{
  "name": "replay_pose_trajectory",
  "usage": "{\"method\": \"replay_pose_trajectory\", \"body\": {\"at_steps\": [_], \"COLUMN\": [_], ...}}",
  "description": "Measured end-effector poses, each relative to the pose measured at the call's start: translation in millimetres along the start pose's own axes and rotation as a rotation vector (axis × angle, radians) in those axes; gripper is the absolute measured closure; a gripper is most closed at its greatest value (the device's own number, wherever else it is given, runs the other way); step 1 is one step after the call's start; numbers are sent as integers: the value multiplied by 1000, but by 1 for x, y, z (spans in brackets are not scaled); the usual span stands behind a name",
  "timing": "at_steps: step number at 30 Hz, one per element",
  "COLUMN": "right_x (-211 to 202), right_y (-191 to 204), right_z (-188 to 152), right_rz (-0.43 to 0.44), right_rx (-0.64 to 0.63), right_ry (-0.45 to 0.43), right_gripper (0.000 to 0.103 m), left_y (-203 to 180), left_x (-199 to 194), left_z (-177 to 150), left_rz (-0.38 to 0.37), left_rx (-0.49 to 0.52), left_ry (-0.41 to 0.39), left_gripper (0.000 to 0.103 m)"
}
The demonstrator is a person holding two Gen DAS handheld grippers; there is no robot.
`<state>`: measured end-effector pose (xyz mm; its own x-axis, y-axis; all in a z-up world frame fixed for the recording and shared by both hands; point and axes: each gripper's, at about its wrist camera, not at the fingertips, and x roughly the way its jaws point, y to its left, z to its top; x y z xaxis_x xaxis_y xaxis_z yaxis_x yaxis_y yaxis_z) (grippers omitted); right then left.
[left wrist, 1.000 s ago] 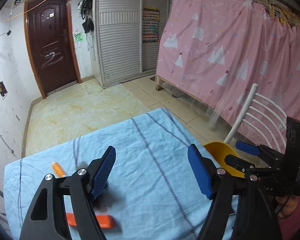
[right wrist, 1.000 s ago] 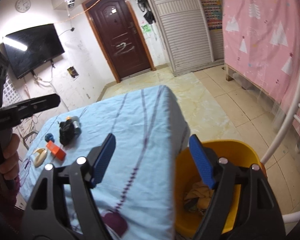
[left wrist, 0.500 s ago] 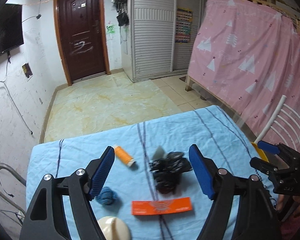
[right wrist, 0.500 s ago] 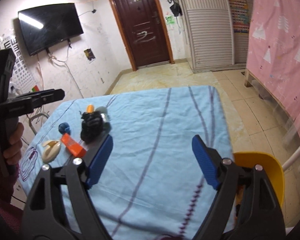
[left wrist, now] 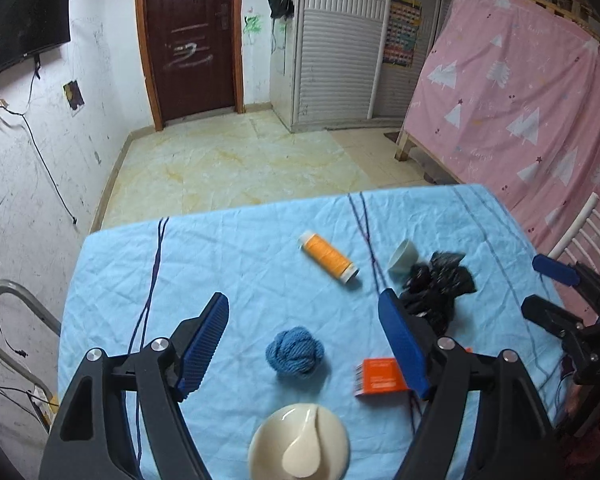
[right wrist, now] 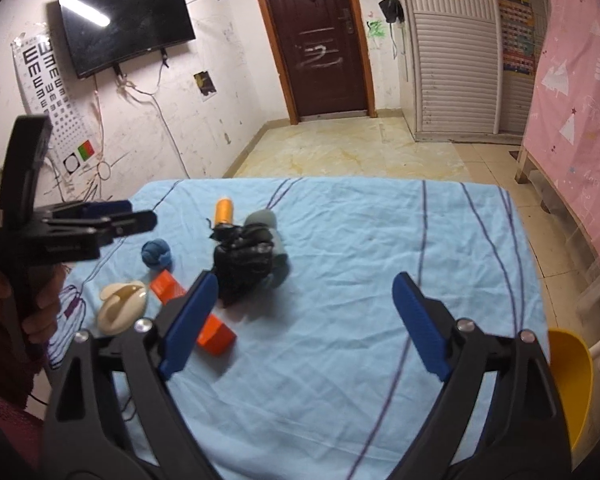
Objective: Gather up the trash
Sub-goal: 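Move both open tools back over the bed, then grasp the blue knit ball with the left tool while the right tool grasps the black plastic bag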
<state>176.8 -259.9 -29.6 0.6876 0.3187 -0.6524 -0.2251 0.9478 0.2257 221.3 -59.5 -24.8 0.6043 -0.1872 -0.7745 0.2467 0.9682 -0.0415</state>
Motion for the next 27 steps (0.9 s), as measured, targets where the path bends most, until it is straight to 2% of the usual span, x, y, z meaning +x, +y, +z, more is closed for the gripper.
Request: {"method": "replay_pose_trajectory", "body": {"at_steps": [5,8,9,10,13,21,23,25,27], "right_x": [12,18,19,22,28,55,62,69,75], "right_y": [17,25,28,31,39,45,48,50,52], "right_z": [6,9,11,12,15,19,18,16,14], "right_rz": [15,25,28,32,38,29,28,24,22], "right_rx": [-25,-36,-41,-45,-56,-49,-56,-61,-65], "right_ry": [20,26,28,30,39,87,110,132,149], "right_gripper": [16,12,12,12,12,12,18,36,43], "left_y": [4,4,4,4,4,15,21,24,27], "left_x": [17,25,27,30,37,26,21,18,16], "left_z": [-12,-18,-19,-21,-27,-30,-29,-27,-26], "left_rz": [6,-13,-15,-13,-11,0,8,12,17], "left_rx": [21,34,36,43,56,30,24,17,15], "left_ry": [62,96,103,112,145,104,92,87,83], "left_gripper": [34,45,51,63,83,86,86,86,86]}}
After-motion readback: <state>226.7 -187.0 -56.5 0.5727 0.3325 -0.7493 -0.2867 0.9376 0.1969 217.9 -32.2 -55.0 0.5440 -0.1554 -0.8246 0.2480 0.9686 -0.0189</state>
